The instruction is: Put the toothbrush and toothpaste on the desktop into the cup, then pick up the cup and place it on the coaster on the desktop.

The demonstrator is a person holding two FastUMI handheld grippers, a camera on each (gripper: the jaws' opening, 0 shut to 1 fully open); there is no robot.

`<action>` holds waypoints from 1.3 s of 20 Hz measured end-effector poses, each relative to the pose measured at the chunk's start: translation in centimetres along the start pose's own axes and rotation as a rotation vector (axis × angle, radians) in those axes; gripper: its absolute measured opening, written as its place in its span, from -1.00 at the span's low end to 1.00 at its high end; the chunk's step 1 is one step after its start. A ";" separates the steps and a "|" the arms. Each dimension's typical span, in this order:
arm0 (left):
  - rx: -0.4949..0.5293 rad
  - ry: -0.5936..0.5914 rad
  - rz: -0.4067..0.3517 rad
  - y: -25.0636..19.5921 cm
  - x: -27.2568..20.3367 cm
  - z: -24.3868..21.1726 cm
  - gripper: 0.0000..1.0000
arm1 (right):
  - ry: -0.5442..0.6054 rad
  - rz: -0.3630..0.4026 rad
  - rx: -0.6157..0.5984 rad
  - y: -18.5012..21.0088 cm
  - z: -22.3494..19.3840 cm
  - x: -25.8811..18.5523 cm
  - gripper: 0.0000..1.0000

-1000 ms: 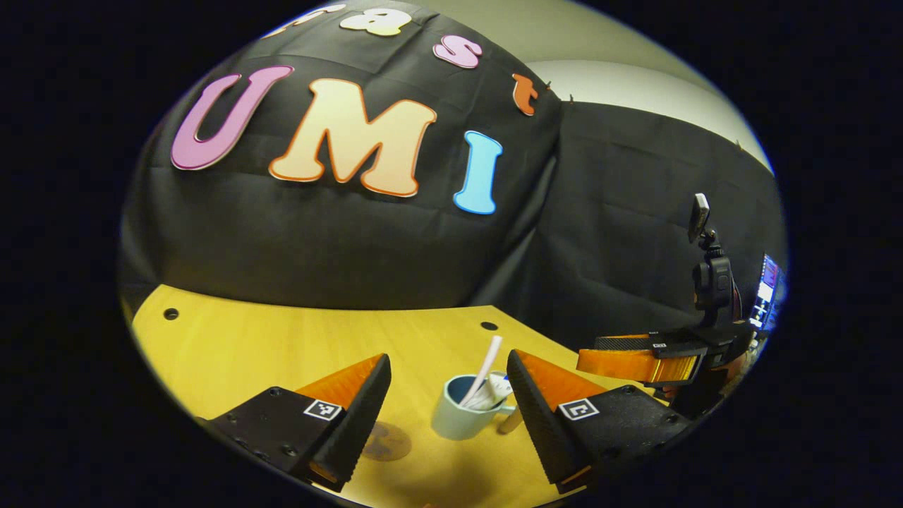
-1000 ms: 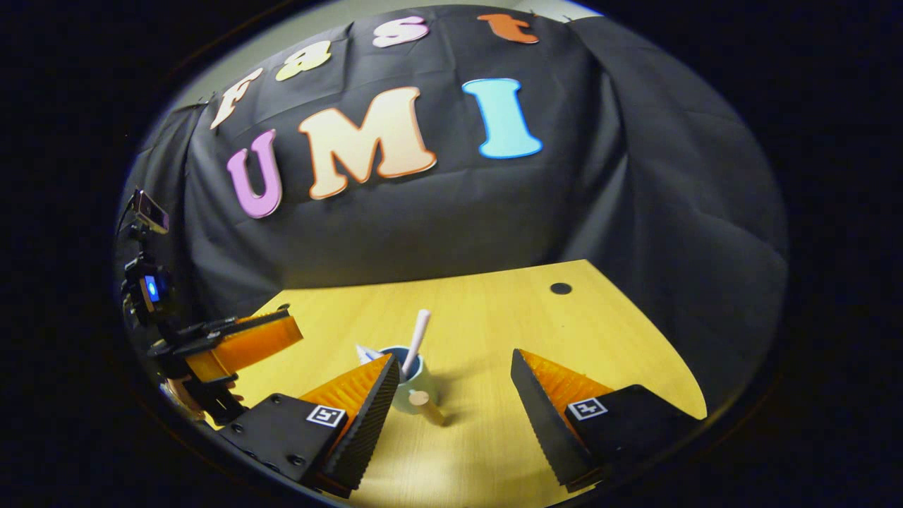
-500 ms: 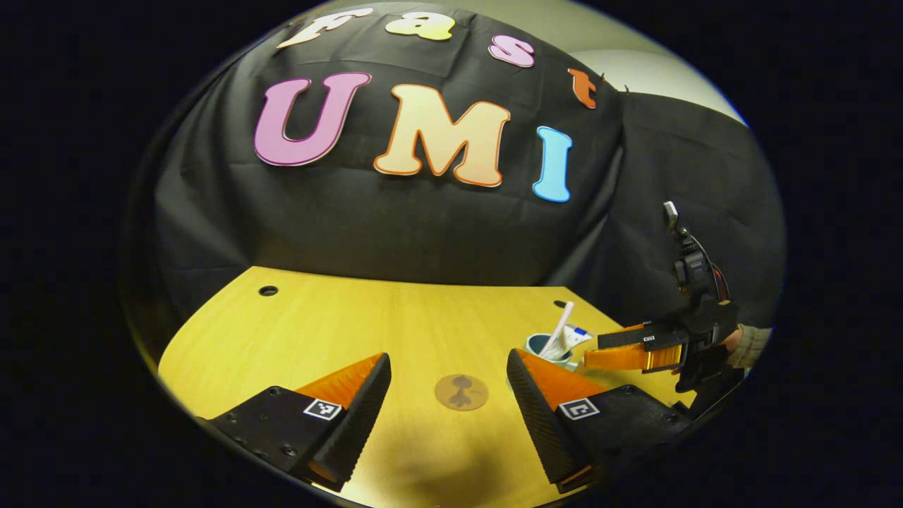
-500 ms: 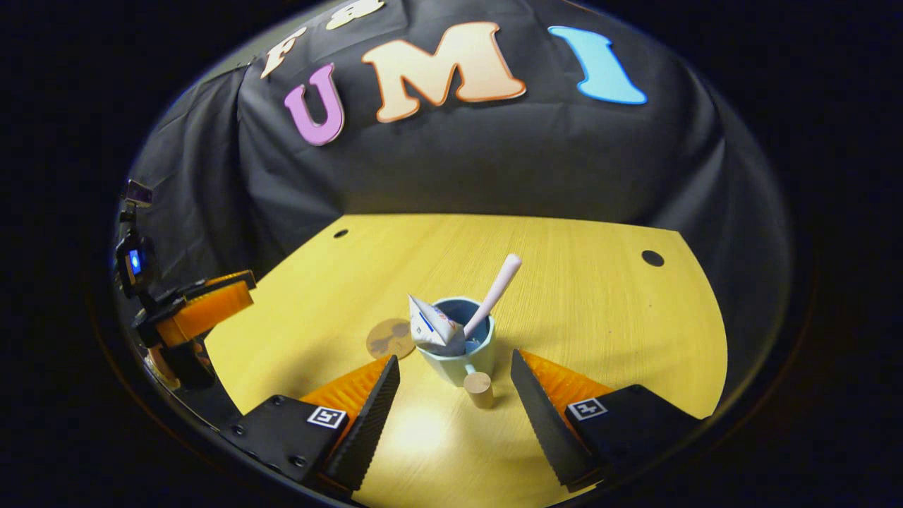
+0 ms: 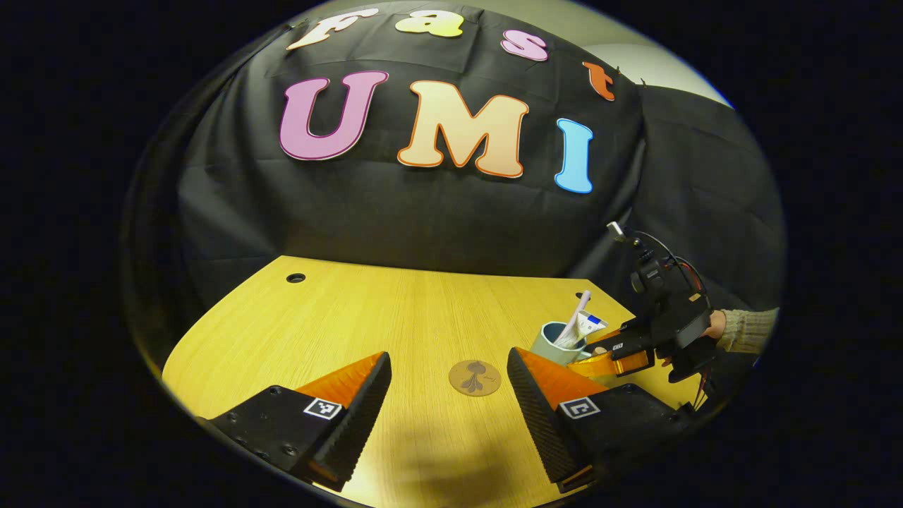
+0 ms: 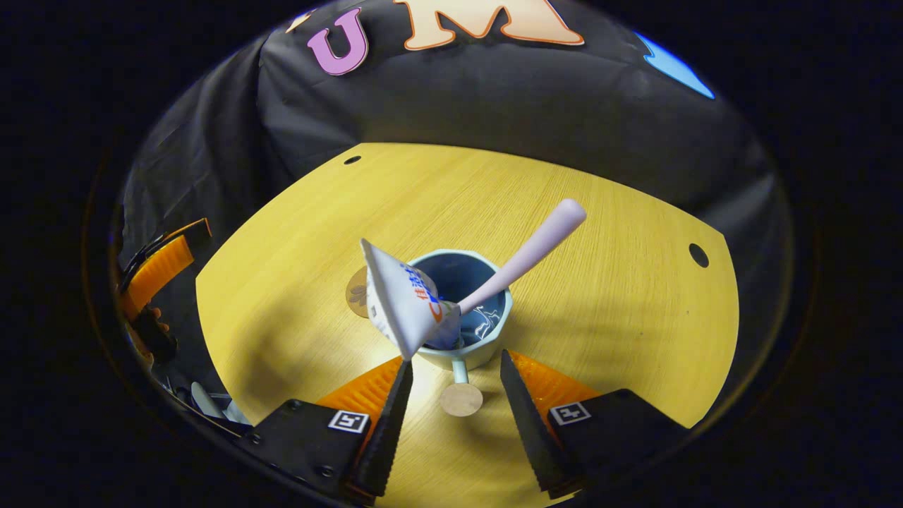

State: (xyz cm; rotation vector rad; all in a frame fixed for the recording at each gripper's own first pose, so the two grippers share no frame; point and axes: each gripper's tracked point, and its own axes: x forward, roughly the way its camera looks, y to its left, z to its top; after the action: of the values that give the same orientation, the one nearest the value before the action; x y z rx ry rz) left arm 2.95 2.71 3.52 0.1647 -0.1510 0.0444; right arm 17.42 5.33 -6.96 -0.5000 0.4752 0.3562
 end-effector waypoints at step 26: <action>-0.049 0.075 0.022 0.7 -0.4 -2.9 0.91 | -0.059 -0.095 -0.100 -0.8 0.1 0.9 -0.72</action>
State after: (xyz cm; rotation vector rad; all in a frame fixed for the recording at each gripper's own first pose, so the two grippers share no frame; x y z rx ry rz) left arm 2.95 3.90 0.73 0.1127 -0.0790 0.0690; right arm 18.54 4.92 -7.03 -0.6059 0.3762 0.3038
